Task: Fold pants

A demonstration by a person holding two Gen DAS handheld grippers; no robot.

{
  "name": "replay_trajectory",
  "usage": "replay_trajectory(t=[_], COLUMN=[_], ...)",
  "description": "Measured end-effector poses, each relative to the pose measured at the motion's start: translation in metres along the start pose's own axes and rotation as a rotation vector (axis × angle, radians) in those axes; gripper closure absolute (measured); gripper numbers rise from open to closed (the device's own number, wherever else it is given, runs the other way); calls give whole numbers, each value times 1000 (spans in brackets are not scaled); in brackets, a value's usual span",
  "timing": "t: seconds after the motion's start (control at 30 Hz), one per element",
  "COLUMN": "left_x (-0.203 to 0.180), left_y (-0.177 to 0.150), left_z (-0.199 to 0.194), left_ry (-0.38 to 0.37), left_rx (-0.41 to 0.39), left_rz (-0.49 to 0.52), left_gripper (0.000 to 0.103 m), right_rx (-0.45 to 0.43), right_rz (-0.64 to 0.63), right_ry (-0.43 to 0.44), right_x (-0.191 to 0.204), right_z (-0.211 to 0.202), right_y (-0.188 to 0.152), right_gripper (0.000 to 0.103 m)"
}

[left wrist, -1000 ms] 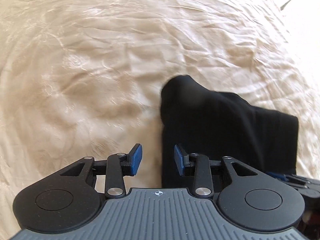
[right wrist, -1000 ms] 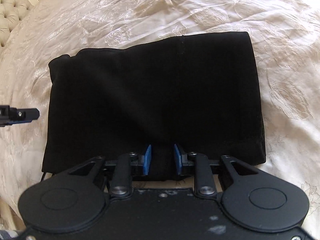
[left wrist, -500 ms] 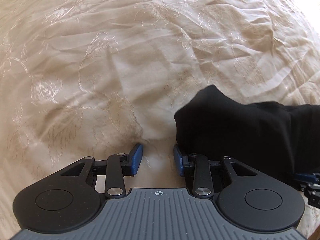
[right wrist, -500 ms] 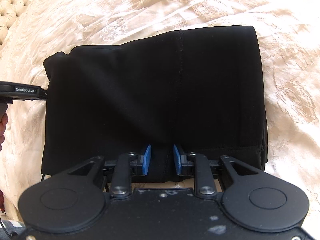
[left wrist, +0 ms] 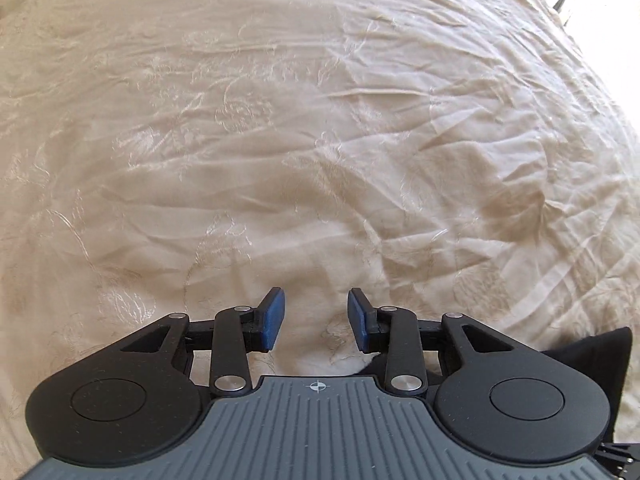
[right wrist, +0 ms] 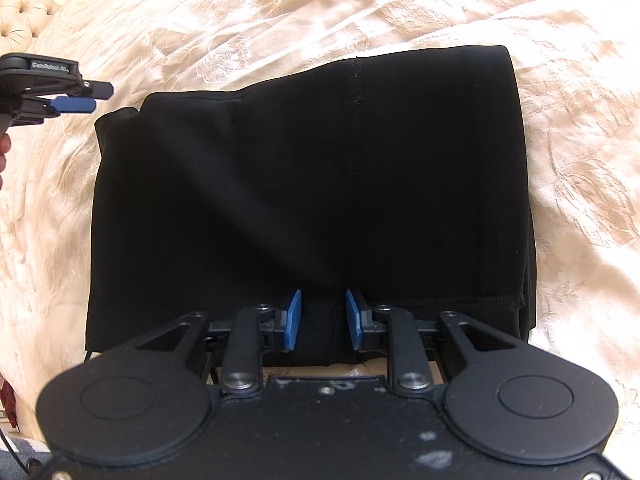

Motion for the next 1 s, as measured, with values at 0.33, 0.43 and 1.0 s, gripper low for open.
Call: replay_trajectory(t=[0.33,0.43,1.0], left_x=[-76,-77,-53], left_y=[-64,-73,-66], left_z=[-2,22,60], left_ry=[-43,-17,4], left_rx=[57,98,188], left_rz=[149,175,38], left_gripper=[69,69,65], right_rx=[-5,-7,-101], right_rz=[7,15,-66], right_ry=[7,8,-67], right_x=[-1,-2,34], right_z=[0,-1,0], right_y=[-1,0,36], right_gripper=[79,79,70])
Point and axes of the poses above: each gripper's, at about its wrist camera, not at the fingertips, and z roughly the way its jaws point, x to its left, y to its top, the point moved 5 cm from there along z, roughly the way its jaws point, and after that the axes turned 12 degrees about -y, right-handed, at the moved point
